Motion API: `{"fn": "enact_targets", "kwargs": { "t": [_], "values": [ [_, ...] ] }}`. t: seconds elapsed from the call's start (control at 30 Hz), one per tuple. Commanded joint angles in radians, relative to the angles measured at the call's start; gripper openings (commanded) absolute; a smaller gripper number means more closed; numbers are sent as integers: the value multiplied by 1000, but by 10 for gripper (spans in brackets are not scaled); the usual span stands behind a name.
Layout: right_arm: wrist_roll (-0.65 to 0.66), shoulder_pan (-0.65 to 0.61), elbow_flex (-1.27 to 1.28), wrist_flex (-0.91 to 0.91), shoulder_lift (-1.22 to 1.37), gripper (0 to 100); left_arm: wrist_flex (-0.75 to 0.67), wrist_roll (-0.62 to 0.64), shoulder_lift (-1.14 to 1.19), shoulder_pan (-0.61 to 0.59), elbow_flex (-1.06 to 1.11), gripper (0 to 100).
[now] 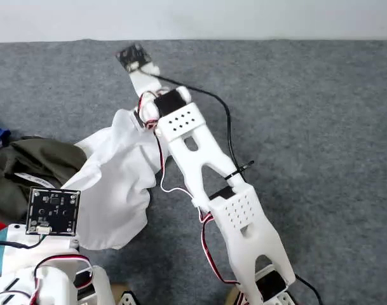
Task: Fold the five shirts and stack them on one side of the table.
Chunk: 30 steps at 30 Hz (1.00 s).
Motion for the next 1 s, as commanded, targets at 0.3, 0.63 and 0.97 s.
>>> {"fn": "enact_targets", "kwargs": {
  "t": [0.3,0.63,0.97],
  "values": [
    [60,15,-20,168,42,0,18,-11,-2,-3,2,5],
    [133,134,-149,455,-10,9,17,-11,-3,-3,2,5],
    [184,352,21,463,-252,9,-80,-9,0,-3,4,5]
  ]
}}
